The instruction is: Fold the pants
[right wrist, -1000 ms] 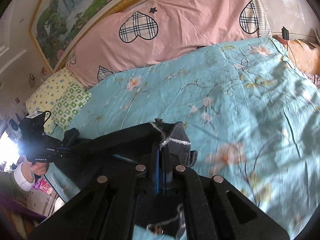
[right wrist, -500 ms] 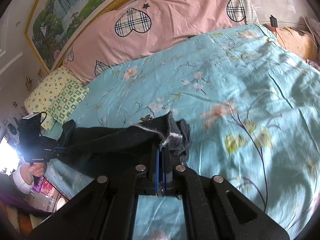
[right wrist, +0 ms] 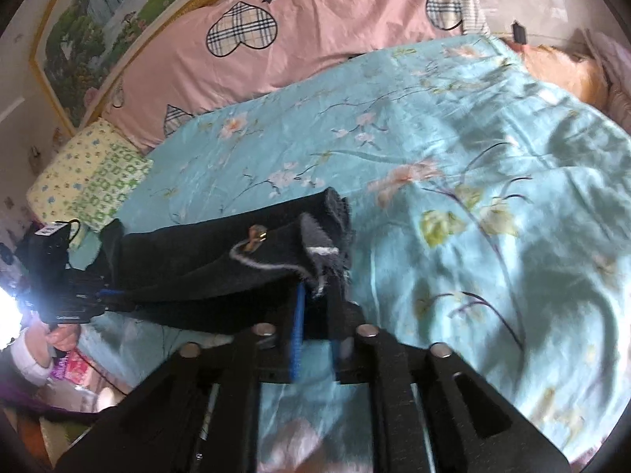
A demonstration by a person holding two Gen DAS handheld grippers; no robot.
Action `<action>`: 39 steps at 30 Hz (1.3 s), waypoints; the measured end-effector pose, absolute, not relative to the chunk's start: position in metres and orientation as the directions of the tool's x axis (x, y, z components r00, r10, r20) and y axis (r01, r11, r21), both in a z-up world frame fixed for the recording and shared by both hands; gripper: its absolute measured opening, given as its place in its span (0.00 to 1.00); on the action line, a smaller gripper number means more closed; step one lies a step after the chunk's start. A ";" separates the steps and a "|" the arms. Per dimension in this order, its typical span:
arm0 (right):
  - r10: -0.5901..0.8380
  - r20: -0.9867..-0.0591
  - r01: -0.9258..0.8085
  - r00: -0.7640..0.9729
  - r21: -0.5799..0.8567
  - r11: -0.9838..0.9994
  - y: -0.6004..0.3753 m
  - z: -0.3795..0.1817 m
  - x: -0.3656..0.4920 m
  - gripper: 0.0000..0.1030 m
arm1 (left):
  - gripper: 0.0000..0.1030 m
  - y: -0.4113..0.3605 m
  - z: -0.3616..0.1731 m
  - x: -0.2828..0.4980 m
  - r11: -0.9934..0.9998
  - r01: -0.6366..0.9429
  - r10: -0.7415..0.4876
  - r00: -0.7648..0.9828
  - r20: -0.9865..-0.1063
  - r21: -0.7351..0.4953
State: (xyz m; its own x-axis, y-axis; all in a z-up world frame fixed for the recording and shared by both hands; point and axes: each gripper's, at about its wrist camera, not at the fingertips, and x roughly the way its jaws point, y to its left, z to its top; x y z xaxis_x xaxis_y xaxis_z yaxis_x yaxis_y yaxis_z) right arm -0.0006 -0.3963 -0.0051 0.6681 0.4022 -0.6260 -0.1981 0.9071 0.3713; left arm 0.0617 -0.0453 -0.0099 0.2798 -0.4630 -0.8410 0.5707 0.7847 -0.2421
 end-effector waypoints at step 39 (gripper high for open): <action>0.737 -0.526 -0.574 0.425 0.472 0.669 -0.164 0.025 0.027 0.45 | 0.43 0.214 0.041 0.067 0.944 0.023 -0.281 0.583 -0.762 -0.330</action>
State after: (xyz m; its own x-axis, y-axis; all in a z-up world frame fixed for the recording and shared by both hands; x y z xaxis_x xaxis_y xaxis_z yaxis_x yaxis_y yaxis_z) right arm 0.0266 -0.1643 0.0249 0.4248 0.7367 -0.5262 -0.5743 0.6686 0.4724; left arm 0.0667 0.2144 0.0411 0.5831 -0.2809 -0.7623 0.0226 0.9436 -0.3304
